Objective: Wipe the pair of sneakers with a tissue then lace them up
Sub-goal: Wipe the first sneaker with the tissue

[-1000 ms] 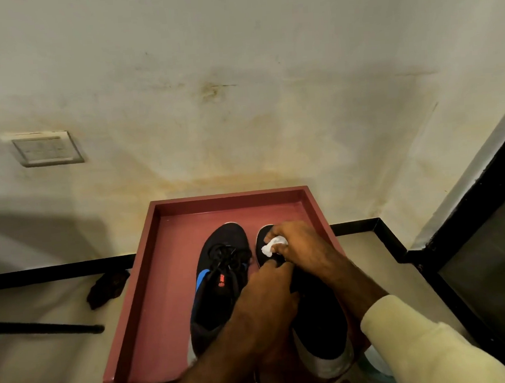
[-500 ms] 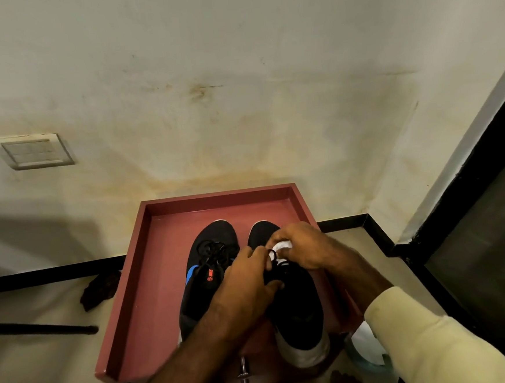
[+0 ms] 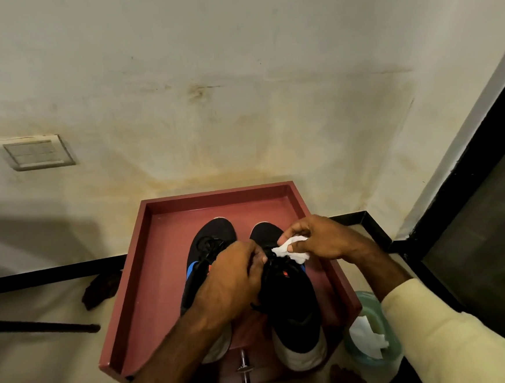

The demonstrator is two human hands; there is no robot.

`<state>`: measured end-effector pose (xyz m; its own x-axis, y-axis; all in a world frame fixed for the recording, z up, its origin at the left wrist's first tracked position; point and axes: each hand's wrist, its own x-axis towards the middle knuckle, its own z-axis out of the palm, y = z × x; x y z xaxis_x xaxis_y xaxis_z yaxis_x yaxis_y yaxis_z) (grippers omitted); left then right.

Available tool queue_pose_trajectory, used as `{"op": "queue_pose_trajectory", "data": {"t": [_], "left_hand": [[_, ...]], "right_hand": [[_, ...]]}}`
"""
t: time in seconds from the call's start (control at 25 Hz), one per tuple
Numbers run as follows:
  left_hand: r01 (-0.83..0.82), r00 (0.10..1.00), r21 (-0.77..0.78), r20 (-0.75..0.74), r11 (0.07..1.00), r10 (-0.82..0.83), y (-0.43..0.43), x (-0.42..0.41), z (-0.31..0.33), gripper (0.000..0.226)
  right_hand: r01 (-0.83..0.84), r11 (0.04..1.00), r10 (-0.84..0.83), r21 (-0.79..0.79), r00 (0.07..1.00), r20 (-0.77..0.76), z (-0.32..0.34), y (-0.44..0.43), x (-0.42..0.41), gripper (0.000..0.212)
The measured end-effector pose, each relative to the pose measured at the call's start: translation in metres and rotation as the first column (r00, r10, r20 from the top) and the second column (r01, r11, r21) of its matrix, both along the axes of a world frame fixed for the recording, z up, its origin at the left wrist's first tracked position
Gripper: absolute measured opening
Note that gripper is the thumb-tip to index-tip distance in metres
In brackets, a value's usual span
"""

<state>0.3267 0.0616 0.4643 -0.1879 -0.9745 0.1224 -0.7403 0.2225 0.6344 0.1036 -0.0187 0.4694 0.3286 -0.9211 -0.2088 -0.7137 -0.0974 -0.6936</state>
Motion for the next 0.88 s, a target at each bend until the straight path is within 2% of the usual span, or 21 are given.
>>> {"op": "queue_pose_trajectory", "data": {"t": [0.08, 0.2, 0.32, 0.4, 0.44, 0.48, 0.56, 0.64, 0.76, 0.88], "left_hand": [[0.082, 0.995, -0.026, 0.059, 0.996, -0.081, -0.001, -0.002, 0.003, 0.005], [0.088, 0.991, 0.046, 0.102, 0.995, -0.092, 0.006, -0.008, 0.006, 0.020], [0.052, 0.980, 0.019, 0.194, 0.998, -0.055, 0.013, -0.009, 0.007, 0.023], [0.112, 0.956, -0.009, 0.274, 0.994, -0.105, 0.013, -0.010, 0.001, 0.023], [0.150, 0.937, 0.014, 0.318, 0.989, -0.147, 0.012, -0.011, -0.003, 0.028], [0.165, 0.921, 0.047, 0.349, 0.985, -0.171, 0.011, -0.013, -0.005, 0.032], [0.126, 0.915, 0.107, 0.371, 0.986, -0.157, 0.010, -0.017, -0.007, 0.036], [0.076, 0.924, 0.116, 0.365, 0.990, -0.113, 0.008, -0.022, -0.010, 0.032], [0.063, 0.945, 0.110, 0.313, 0.992, -0.094, 0.005, -0.024, -0.017, 0.025], [0.120, 0.953, 0.096, 0.269, 0.988, -0.142, 0.004, -0.022, -0.021, 0.025]], "right_hand": [[0.093, 0.994, -0.088, -0.064, 0.993, 0.076, 0.007, 0.007, -0.009, 0.017], [0.166, 0.976, -0.158, -0.140, 0.985, 0.063, 0.013, 0.024, -0.014, 0.014], [0.072, 0.997, -0.074, 0.023, 0.992, 0.104, 0.030, 0.047, -0.021, 0.014], [-0.081, 0.981, 0.078, 0.179, 0.997, 0.022, 0.043, 0.065, -0.024, 0.016], [-0.135, 0.969, 0.147, 0.208, 0.988, -0.042, 0.044, 0.073, -0.022, 0.016], [-0.159, 0.970, 0.182, 0.186, 0.977, -0.114, 0.041, 0.080, -0.017, 0.016], [-0.131, 0.990, 0.139, 0.049, 0.969, -0.204, 0.026, 0.088, 0.001, 0.015], [-0.020, 0.992, -0.005, -0.125, 0.980, -0.198, 0.010, 0.093, 0.023, 0.013], [0.023, 0.912, -0.121, -0.410, 0.969, -0.213, -0.007, 0.093, 0.041, 0.015], [-0.018, 0.884, -0.132, -0.467, 0.949, -0.288, -0.007, 0.097, 0.055, 0.016]]}}
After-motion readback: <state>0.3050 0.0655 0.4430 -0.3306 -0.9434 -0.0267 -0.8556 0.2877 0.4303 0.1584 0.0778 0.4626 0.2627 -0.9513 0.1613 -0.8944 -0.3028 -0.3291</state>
